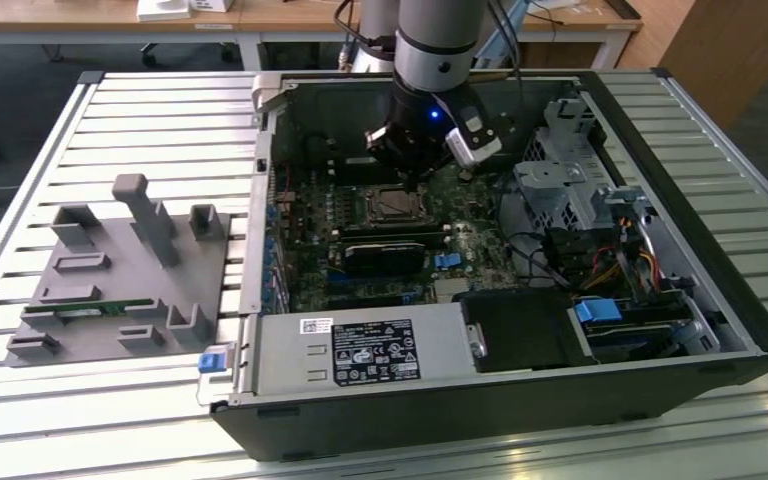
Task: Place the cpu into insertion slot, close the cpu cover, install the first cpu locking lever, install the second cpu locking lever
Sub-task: 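Install the second cpu locking lever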
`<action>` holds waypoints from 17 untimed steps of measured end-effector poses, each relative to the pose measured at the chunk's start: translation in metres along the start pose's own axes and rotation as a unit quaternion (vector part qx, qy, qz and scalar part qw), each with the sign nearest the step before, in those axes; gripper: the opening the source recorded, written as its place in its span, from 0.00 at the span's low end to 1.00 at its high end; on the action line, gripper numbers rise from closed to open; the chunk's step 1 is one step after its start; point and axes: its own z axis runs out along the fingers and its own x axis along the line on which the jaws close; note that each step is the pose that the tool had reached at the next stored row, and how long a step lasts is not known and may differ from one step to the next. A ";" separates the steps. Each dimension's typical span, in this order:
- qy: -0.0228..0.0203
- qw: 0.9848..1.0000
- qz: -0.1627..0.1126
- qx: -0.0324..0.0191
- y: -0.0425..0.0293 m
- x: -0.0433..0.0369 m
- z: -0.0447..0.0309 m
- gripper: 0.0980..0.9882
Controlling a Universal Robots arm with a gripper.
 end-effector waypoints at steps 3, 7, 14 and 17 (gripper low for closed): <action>0.000 1.000 0.000 -0.001 -0.0017 0.0000 0.0001 0.01; 0.000 1.000 0.000 -0.001 -0.0069 0.0002 0.0000 0.01; 0.001 1.000 0.000 -0.002 -0.0172 0.0005 -0.0008 0.01; 0.001 1.000 0.000 -0.005 -0.0204 0.0006 -0.0010 0.01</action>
